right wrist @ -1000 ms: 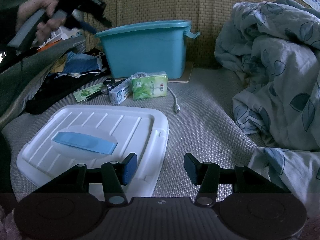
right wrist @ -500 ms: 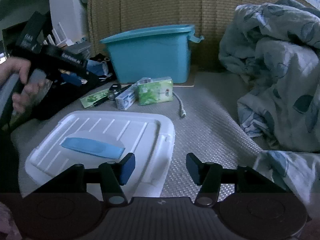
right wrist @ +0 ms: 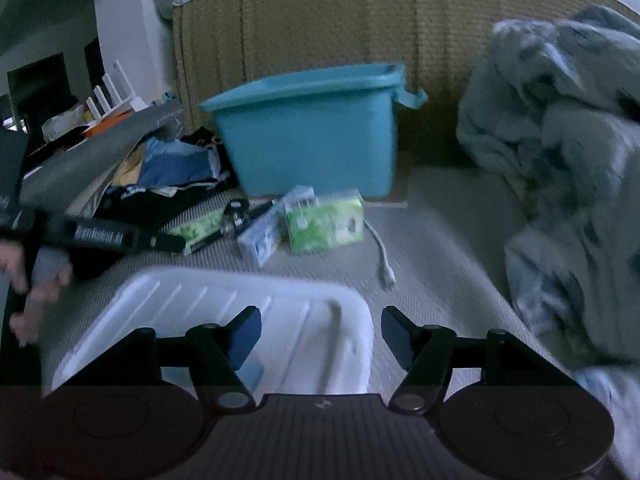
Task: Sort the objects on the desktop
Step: 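Withdraw the left gripper from the teal bin, then reach the right gripper to the green tissue pack and grasp it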
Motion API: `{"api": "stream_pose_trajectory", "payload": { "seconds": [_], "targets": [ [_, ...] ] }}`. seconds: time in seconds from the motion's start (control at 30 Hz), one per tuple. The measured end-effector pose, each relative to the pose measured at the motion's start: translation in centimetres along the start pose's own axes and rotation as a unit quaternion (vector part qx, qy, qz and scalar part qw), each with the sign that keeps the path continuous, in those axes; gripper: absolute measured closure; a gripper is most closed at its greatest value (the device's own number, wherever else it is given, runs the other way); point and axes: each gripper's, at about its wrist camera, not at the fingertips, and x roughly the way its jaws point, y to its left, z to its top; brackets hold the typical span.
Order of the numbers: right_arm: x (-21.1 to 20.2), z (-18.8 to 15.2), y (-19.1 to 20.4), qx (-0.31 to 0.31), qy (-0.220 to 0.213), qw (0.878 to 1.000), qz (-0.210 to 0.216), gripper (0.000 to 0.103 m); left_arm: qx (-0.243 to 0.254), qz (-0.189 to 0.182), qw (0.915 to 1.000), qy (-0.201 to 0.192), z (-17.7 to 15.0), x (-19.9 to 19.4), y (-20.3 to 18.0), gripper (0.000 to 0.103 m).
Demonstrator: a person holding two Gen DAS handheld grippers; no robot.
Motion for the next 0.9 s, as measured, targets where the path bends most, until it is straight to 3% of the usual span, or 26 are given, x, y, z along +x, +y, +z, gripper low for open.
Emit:
{"api": "stream_pose_trajectory", "payload": {
  "seconds": [0.37, 0.6, 0.9],
  "targets": [
    [5.4, 4.5, 1.5, -0.026, -0.005, 1.000, -0.008, 0.026, -0.039, -0.034, 0.9983, -0.027, -1.2, -0.1, 1.3, 0.022],
    [8.5, 6.3, 1.7, 0.064, 0.013, 0.997, -0.033, 0.026, -0.063, -0.040, 0.9968, -0.030, -1.4, 0.1, 2.0, 0.021],
    [11.6, 7.1, 1.7, 0.148, 0.036, 0.985, -0.085, 0.026, -0.088, -0.039, 0.9949, -0.031, -1.5, 0.2, 2.8, 0.021]
  ]
}}
